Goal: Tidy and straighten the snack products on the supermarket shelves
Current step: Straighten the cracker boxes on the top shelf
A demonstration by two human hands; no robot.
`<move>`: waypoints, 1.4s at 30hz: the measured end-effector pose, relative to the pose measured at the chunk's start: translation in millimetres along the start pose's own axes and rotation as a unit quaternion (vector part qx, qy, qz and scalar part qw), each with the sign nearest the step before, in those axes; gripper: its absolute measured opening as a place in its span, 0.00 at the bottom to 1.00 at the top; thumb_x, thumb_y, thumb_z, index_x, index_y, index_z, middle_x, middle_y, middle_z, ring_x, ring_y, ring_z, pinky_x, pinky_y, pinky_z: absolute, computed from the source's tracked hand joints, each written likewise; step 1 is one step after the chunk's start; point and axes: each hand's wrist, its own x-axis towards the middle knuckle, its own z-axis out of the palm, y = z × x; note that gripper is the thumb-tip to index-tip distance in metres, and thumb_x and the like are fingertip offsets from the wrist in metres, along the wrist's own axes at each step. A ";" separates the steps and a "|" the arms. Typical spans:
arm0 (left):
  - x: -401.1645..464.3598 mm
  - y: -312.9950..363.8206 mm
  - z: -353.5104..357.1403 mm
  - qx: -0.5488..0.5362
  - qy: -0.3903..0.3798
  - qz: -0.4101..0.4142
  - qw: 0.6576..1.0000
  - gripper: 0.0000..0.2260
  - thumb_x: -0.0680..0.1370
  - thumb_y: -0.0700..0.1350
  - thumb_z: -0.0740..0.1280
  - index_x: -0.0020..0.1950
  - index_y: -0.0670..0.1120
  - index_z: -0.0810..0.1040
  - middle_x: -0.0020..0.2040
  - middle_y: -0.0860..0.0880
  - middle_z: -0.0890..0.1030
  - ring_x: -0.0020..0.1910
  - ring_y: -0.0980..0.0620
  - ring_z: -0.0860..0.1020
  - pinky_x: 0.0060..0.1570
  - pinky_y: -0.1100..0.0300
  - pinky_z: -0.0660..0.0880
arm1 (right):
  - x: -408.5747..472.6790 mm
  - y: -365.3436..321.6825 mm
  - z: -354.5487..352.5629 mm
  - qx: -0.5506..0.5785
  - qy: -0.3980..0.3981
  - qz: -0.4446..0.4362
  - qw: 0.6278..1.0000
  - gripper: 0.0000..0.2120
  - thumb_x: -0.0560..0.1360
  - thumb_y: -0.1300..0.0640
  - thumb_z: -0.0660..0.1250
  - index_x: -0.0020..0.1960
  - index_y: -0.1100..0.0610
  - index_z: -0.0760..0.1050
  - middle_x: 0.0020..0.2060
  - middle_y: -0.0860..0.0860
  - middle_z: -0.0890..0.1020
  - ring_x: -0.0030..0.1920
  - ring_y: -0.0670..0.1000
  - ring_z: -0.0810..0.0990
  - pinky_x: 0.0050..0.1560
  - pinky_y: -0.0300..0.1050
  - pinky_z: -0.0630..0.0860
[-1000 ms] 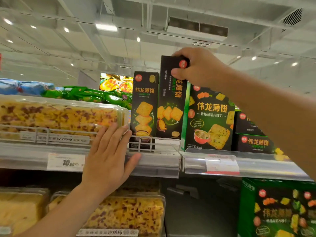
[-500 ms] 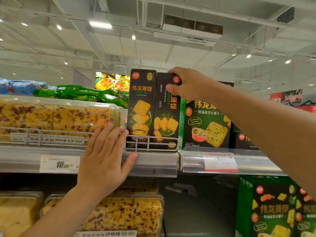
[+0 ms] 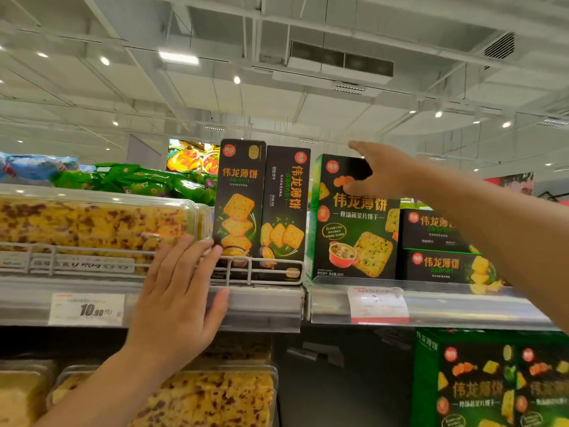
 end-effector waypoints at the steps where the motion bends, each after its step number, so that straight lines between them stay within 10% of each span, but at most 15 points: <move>1: 3.6 8.9 -0.8 -0.021 -0.004 0.019 1.000 0.23 0.79 0.49 0.58 0.70 0.38 0.69 0.69 0.39 0.72 0.72 0.39 0.65 0.75 0.43 0.56 | -1.8 4.1 1.7 -0.014 -0.005 0.012 1.000 0.39 0.72 0.45 0.72 0.76 0.53 0.58 0.69 0.54 0.73 0.66 0.57 0.72 0.64 0.53 0.69; 10: 49.7 91.9 23.3 -0.052 -0.071 0.173 0.981 0.20 0.79 0.50 0.61 0.67 0.43 0.77 0.68 0.44 0.76 0.71 0.43 0.70 0.71 0.44 0.63 | -16.2 11.5 -13.6 -0.038 0.010 -0.023 0.999 0.35 0.66 0.42 0.76 0.67 0.49 0.66 0.55 0.49 0.79 0.55 0.54 0.77 0.60 0.55 0.73; 30: 44.5 103.1 17.0 -0.064 -0.102 0.119 0.986 0.19 0.80 0.51 0.58 0.60 0.40 0.80 0.57 0.43 0.79 0.58 0.42 0.77 0.62 0.46 0.74 | -112.2 12.5 -90.3 -0.064 0.132 -0.101 0.984 0.44 0.64 0.43 0.78 0.74 0.53 0.63 0.64 0.52 0.73 0.61 0.55 0.74 0.56 0.51 0.74; 42: 55.5 99.9 13.3 -0.068 -0.140 0.148 0.977 0.20 0.75 0.49 0.61 0.60 0.36 0.79 0.55 0.39 0.79 0.55 0.38 0.76 0.60 0.43 0.71 | -237.6 -0.9 -39.6 -0.068 0.068 -0.061 0.993 0.44 0.64 0.41 0.77 0.74 0.51 0.64 0.65 0.49 0.72 0.63 0.52 0.71 0.60 0.50 0.71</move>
